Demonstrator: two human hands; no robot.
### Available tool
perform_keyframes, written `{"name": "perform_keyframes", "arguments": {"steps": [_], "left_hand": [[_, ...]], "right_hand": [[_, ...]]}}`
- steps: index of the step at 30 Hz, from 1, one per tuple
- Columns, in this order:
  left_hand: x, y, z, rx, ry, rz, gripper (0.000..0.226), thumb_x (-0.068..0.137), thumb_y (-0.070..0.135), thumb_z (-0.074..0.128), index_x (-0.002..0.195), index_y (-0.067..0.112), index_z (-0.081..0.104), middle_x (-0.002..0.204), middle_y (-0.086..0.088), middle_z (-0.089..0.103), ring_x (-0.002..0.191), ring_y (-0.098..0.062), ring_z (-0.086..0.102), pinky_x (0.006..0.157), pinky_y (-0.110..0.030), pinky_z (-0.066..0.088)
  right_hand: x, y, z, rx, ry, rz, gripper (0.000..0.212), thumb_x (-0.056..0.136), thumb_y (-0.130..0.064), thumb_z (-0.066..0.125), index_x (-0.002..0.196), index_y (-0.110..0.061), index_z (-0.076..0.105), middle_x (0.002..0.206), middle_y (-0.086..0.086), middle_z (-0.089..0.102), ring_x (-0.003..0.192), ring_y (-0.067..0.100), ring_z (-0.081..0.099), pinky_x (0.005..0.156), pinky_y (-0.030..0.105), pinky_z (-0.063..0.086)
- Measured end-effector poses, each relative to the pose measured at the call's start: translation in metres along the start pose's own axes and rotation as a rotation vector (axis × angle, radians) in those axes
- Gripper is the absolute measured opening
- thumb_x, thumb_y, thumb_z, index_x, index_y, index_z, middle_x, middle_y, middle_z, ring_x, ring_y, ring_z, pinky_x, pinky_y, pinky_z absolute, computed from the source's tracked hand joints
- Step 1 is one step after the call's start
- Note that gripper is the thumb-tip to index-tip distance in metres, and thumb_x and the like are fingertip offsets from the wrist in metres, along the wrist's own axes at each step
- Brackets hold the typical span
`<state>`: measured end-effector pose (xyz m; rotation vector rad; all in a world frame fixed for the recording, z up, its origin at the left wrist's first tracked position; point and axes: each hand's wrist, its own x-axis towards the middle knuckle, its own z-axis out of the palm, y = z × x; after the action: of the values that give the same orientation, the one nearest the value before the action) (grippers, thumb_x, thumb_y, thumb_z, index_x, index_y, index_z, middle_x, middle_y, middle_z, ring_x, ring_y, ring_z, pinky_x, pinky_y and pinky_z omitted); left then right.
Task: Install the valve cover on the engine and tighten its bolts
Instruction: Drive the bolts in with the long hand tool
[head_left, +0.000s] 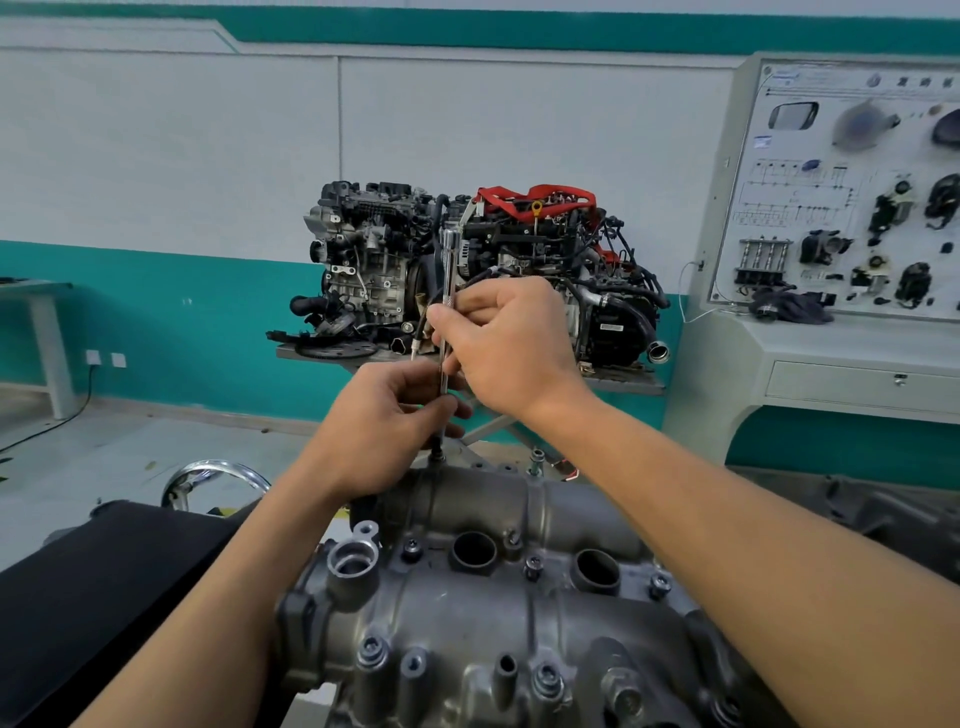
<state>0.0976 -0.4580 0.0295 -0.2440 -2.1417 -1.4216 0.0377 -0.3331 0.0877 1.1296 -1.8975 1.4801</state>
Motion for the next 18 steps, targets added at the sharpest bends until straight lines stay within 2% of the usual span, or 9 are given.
{"name": "perform_keyframes", "arguments": {"steps": [5,9,12,15,18], "left_hand": [[0.0,0.001,-0.006,0.024,-0.013,0.051,0.02,0.096,-0.006,0.061,0.107,0.007,0.073,0.091,-0.009,0.079,0.074,-0.017,0.075,0.067,-0.023,0.058],[-0.003,0.001,-0.006,0.012,-0.004,0.074,0.027,0.095,-0.007,0.062,0.103,0.016,0.075,0.09,-0.008,0.079,0.068,-0.012,0.072,0.071,-0.032,0.063],[-0.002,0.0,-0.008,0.002,-0.009,0.074,0.029,0.095,-0.007,0.062,0.101,0.019,0.074,0.079,-0.001,0.078,0.066,-0.01,0.072,0.066,-0.026,0.06],[-0.006,-0.003,-0.005,0.007,0.04,0.107,0.025,0.094,-0.006,0.064,0.1,0.016,0.075,0.084,-0.008,0.079,0.069,-0.014,0.073,0.071,-0.032,0.062],[-0.01,-0.007,-0.001,0.038,0.095,0.159,0.029,0.093,-0.004,0.067,0.099,0.022,0.075,0.082,-0.002,0.079,0.069,-0.015,0.073,0.073,-0.032,0.063]], "right_hand": [[0.001,0.003,-0.007,0.033,-0.078,-0.011,0.024,0.091,-0.014,0.067,0.07,-0.004,0.071,0.056,0.006,0.069,0.049,0.021,0.066,0.054,0.032,0.058],[0.002,0.002,-0.006,0.054,-0.094,-0.014,0.024,0.092,-0.013,0.065,0.072,-0.001,0.07,0.058,0.004,0.07,0.047,0.018,0.066,0.05,0.022,0.052],[0.003,0.001,-0.004,0.085,-0.106,0.027,0.023,0.093,-0.011,0.065,0.075,0.001,0.071,0.059,0.001,0.07,0.046,0.015,0.064,0.049,0.024,0.051],[0.001,0.001,-0.004,0.105,-0.132,-0.005,0.02,0.093,-0.011,0.066,0.077,0.001,0.07,0.058,0.0,0.069,0.047,0.017,0.064,0.05,0.025,0.053],[-0.002,0.002,-0.007,0.117,-0.166,-0.044,0.019,0.093,-0.011,0.066,0.078,0.0,0.071,0.059,0.003,0.07,0.049,0.02,0.066,0.05,0.022,0.051]]}}
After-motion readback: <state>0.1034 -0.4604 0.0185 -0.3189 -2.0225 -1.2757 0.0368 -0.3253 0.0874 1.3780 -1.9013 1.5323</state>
